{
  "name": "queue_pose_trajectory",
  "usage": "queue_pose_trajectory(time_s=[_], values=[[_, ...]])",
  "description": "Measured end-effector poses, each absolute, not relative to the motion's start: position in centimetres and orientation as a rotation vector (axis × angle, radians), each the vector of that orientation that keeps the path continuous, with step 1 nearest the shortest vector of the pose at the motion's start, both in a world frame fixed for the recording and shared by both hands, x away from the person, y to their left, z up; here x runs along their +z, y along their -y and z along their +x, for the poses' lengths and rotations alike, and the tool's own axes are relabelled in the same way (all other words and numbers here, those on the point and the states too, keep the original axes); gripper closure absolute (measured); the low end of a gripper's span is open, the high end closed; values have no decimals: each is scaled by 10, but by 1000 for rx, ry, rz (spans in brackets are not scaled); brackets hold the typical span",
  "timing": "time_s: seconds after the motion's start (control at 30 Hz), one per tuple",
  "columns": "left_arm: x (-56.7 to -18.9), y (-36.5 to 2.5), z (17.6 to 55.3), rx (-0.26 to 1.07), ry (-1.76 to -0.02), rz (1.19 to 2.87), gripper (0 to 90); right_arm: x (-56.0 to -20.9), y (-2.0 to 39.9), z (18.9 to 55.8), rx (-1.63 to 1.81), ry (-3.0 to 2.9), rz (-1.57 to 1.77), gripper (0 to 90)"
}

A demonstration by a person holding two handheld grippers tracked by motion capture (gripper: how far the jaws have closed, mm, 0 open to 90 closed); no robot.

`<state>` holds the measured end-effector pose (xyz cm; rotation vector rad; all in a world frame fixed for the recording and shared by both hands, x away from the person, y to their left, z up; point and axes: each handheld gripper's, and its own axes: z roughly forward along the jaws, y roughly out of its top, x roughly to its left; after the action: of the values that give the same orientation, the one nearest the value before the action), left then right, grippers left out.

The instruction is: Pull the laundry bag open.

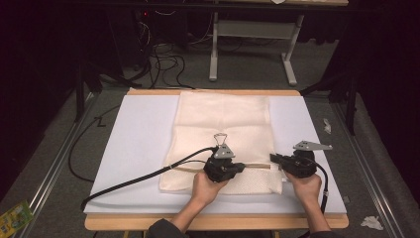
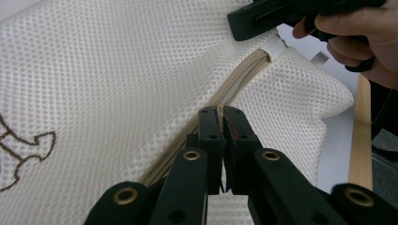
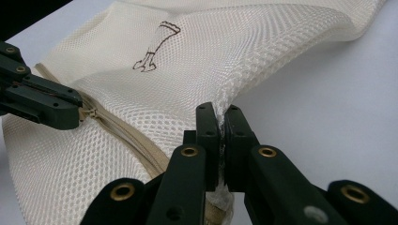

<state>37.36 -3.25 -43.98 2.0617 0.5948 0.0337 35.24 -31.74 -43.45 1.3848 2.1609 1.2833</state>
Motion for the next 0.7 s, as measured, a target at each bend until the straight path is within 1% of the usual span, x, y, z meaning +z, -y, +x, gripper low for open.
queue_pose_trajectory(time_s=[0.7], values=[[-436, 4, 374, 70, -634, 2045, 871, -438, 316, 354, 1291, -2153, 1391, 882]])
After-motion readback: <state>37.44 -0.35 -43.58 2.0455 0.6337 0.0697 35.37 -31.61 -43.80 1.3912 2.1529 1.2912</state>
